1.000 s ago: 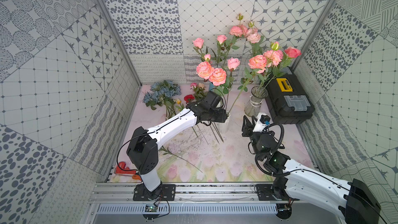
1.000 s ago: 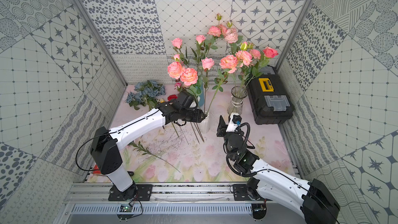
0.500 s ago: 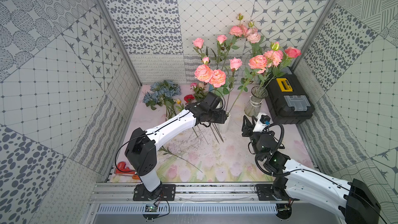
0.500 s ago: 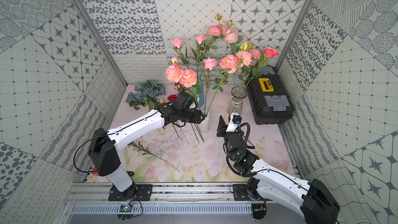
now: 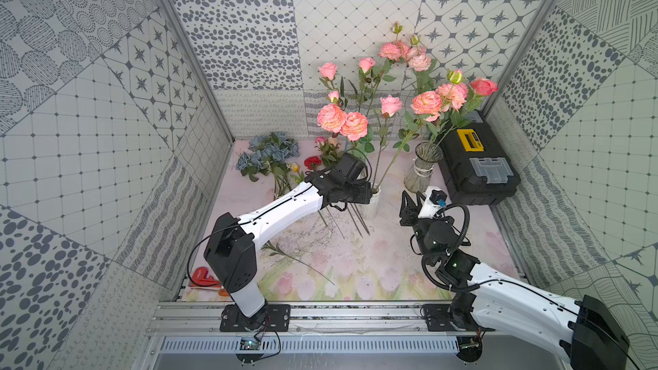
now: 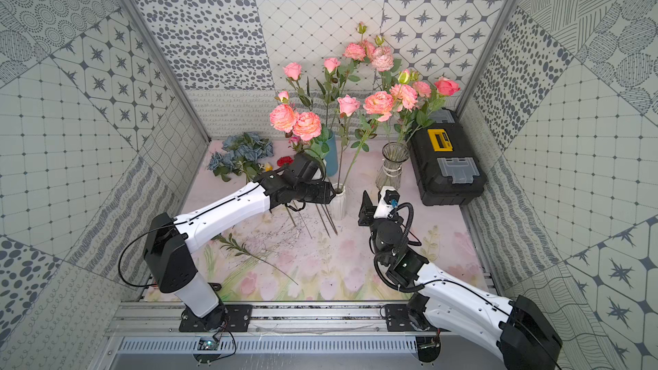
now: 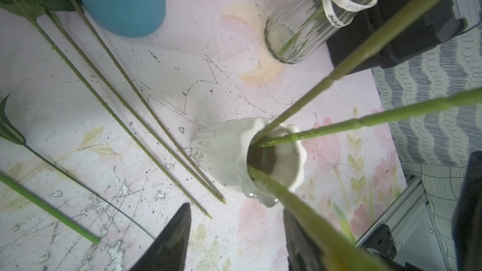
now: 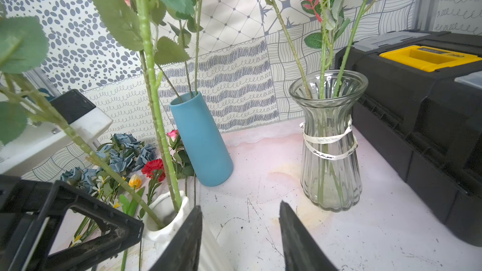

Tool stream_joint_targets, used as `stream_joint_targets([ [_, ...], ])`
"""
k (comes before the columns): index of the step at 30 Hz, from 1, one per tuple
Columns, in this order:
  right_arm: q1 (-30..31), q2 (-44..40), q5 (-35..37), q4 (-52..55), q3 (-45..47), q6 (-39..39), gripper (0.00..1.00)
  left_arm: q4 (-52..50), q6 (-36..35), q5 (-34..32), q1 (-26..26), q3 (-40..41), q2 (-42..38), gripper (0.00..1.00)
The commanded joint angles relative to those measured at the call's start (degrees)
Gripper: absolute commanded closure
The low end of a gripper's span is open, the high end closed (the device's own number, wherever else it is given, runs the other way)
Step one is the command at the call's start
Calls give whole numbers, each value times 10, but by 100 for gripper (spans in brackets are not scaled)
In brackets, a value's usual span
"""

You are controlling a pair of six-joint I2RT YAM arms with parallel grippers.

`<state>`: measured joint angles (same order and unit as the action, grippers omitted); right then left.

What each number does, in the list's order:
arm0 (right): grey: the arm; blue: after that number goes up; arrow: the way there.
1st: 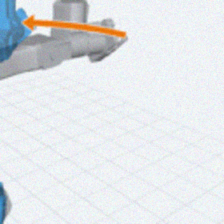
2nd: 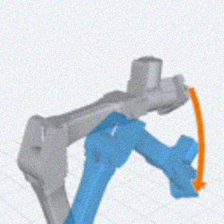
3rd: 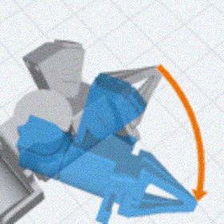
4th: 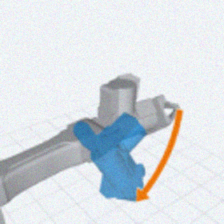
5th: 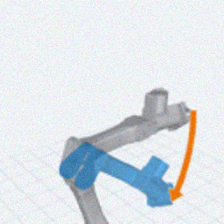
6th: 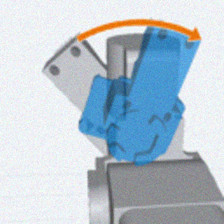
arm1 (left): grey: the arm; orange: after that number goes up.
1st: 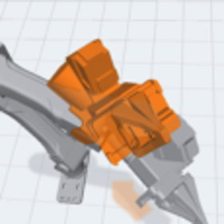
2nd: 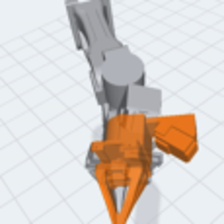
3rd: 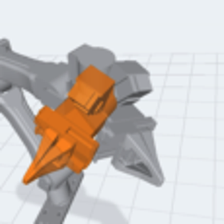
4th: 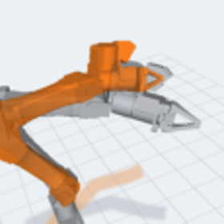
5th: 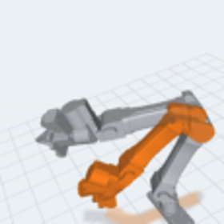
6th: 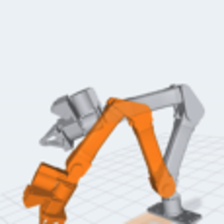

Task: Place the pink flowers into the vase
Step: Reset both arms

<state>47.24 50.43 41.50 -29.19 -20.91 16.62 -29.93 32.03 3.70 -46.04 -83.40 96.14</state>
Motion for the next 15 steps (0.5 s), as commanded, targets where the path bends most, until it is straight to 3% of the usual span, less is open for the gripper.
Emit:
stream_joint_targets([
  [1,3,2,5,-15,2,7,51,-23,12,-27,-2,3,-9,43],
  [15,3,-2,10,-15,2,3,51,-46,19,-46,-2,8,-8,43],
])
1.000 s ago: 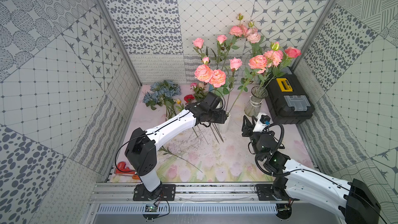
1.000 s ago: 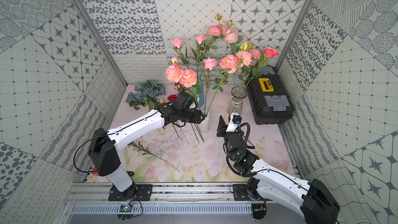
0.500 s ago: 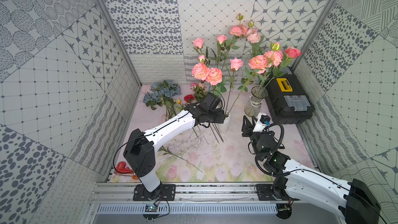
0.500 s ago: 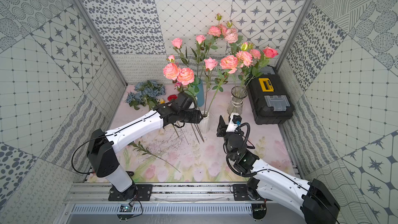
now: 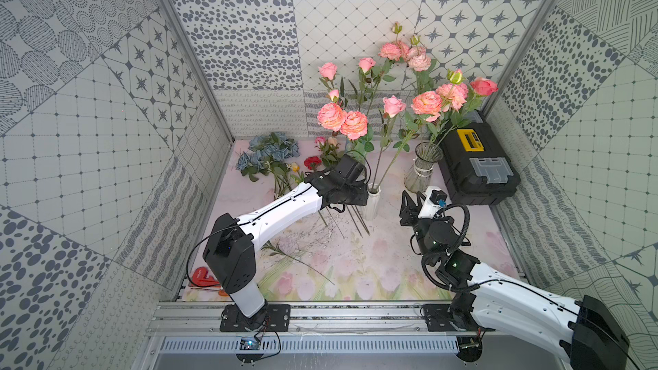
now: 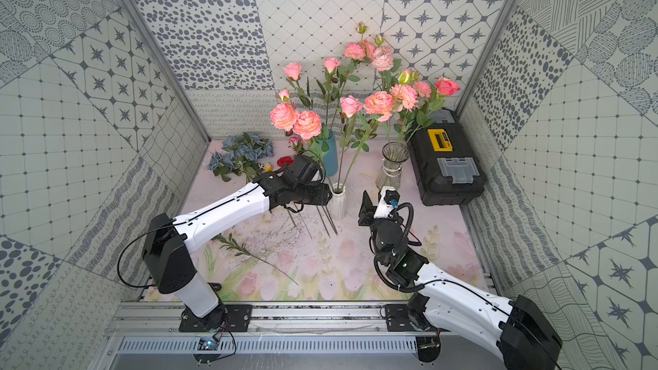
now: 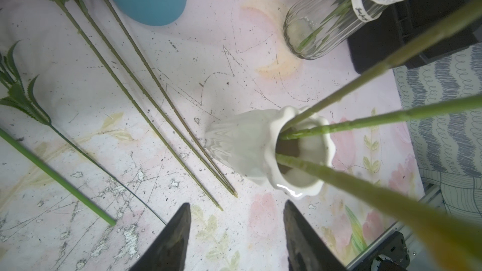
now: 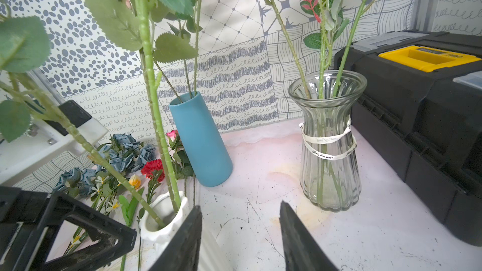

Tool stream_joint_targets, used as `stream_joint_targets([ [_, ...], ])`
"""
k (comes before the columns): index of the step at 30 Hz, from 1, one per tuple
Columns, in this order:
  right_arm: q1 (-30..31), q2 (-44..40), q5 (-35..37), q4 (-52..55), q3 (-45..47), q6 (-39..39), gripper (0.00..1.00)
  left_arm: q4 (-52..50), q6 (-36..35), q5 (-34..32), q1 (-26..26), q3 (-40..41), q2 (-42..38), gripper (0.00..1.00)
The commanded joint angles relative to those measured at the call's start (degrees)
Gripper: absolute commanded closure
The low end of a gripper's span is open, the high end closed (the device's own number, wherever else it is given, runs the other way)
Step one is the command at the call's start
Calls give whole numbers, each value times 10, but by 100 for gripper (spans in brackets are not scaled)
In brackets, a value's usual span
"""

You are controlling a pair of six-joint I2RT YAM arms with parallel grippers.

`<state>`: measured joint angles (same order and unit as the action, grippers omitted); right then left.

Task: Place the pink flowers into the vase
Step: Reset both arms

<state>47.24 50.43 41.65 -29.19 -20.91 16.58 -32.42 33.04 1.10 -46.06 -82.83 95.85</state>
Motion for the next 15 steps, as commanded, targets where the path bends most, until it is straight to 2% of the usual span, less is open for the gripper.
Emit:
stream_joint_targets([
  [1,4,-1,9,-16,2,2,51,-19,10,-20,-2,3,-6,43],
  [10,3,4,11,-16,2,1,51,-21,14,-21,-2,7,-14,43],
  [15,3,2,16,-8,-1,-8,50,-25,24,-46,-2,30,-39,43],
])
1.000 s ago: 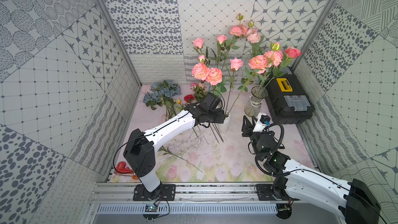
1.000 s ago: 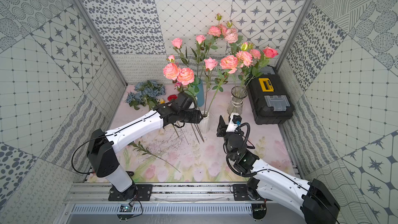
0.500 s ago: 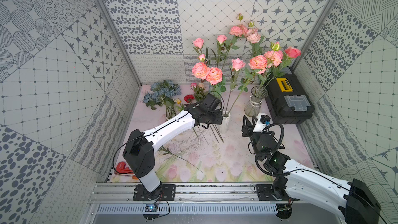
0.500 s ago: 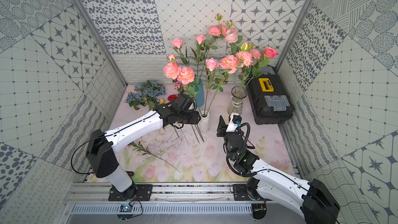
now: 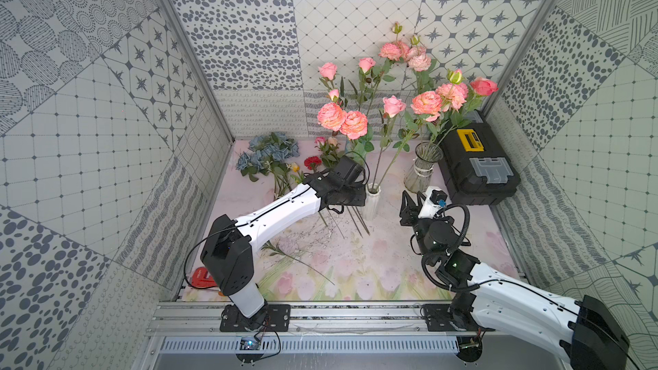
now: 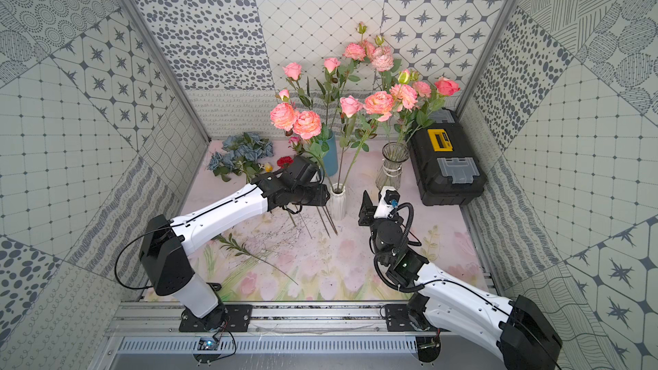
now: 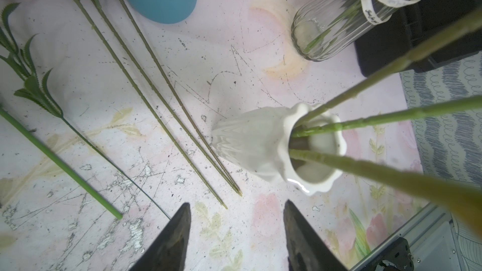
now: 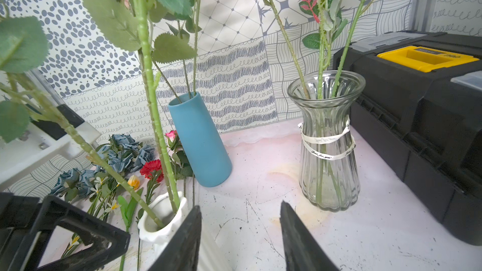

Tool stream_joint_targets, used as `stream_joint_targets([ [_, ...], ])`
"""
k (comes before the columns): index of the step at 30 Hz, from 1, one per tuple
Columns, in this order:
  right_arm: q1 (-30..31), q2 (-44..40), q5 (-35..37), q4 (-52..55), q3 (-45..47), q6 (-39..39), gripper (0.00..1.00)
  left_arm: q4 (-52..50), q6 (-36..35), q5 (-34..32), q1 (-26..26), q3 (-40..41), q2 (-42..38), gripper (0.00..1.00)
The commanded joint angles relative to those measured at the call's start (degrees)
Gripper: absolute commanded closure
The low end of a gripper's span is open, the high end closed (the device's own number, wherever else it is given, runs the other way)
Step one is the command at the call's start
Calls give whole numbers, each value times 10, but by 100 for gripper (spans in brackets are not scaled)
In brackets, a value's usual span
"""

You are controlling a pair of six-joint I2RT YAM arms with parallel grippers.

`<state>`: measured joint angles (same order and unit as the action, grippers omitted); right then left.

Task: Place the pink flowers into the vase
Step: Reset both arms

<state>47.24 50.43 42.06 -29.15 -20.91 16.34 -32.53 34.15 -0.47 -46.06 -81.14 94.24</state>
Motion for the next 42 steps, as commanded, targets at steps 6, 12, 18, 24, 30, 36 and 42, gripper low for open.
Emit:
stream_joint_targets([
  [6,2,10,24,6,-5,-14,50,-35,18,-55,-1,42,-47,43],
  [12,-1,25,36,66,-25,11,49,-51,21,-97,3,65,-72,42],
  [18,-49,53,14,188,-71,77,48,-42,30,-116,37,111,-106,42],
  [24,-112,74,-37,303,-130,98,45,-43,25,-129,95,146,-148,37],
  [30,-164,102,-62,397,-183,105,34,-50,12,-176,128,158,-175,32],
  [36,-221,115,-102,470,-214,127,15,-47,10,-205,164,174,-201,26],
  [42,-236,103,-111,481,-224,108,2,-56,8,-224,203,162,-209,2],
])
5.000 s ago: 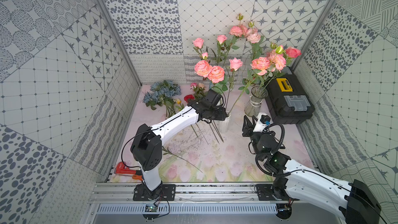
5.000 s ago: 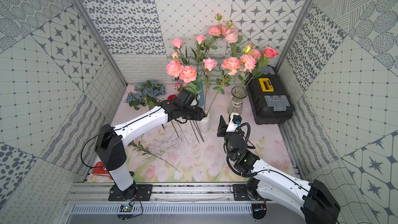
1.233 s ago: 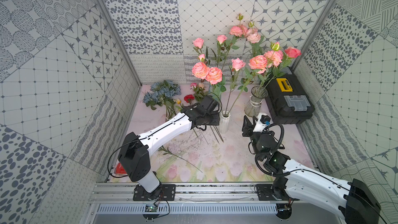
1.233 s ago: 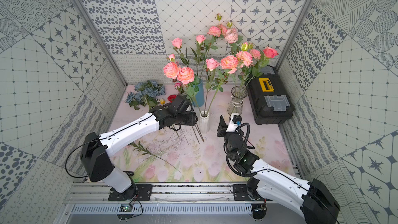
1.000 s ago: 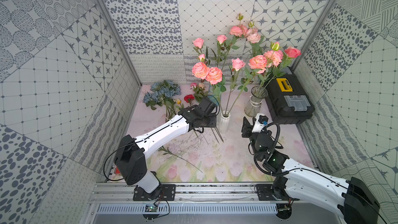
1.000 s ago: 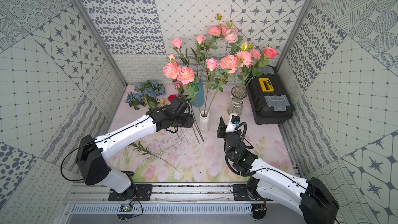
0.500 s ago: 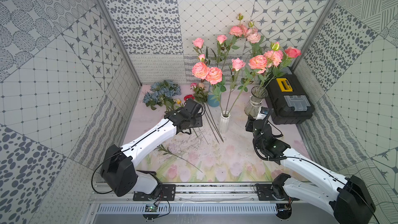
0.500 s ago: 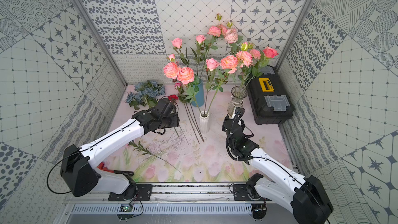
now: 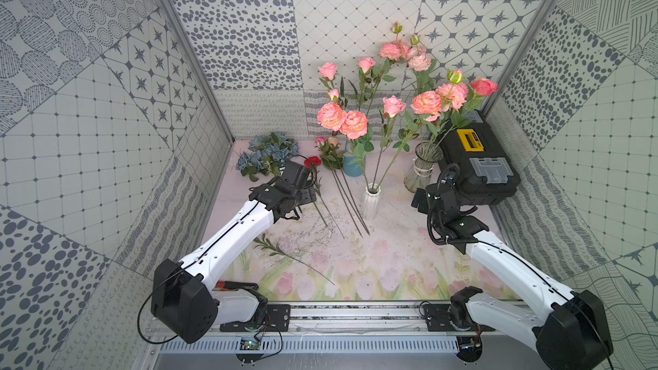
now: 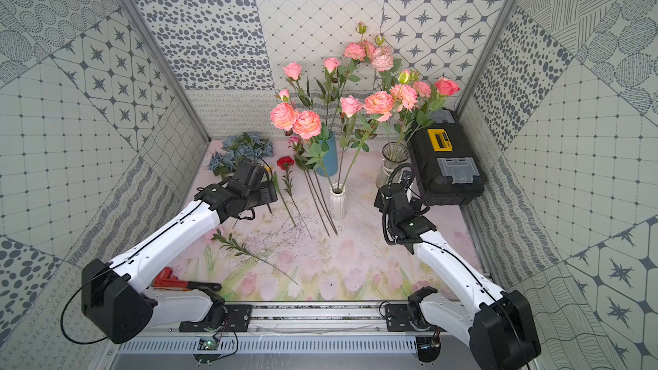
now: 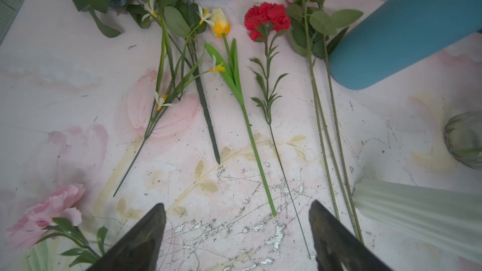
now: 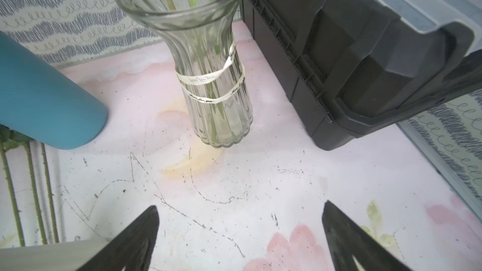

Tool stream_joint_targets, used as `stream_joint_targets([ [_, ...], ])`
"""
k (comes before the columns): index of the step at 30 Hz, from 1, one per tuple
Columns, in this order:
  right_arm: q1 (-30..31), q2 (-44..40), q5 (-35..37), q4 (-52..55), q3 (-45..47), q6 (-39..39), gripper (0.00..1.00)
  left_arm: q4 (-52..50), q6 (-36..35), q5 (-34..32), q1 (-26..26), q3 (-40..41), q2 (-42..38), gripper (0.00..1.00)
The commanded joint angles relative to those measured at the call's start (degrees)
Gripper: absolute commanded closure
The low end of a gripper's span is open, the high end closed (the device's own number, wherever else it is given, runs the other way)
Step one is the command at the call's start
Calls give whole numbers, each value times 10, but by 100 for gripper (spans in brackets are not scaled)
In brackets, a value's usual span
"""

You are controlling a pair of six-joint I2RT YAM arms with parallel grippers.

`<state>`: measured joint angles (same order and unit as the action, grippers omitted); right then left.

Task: Place the pink flowers into the vase
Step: Reset both arms

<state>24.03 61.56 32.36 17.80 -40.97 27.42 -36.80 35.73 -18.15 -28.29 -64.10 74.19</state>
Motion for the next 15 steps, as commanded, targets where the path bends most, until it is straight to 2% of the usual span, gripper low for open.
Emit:
stream_joint_targets([
  [1,-5,-9,-15,12,-25,-8,2,-15,-12,-49,33,-15,-6,2],
  [5,-6,-14,-6,10,-27,-18,2,-35,-21,-68,60,-48,5,2],
  [9,-7,-21,37,52,-53,6,2,-47,-35,-102,72,-63,5,2],
  [12,-7,-43,32,31,-40,-15,2,-45,-59,-127,73,-59,0,2],
  [15,-7,-67,25,-6,-17,-50,2,-44,-64,-186,74,-47,-8,2],
])
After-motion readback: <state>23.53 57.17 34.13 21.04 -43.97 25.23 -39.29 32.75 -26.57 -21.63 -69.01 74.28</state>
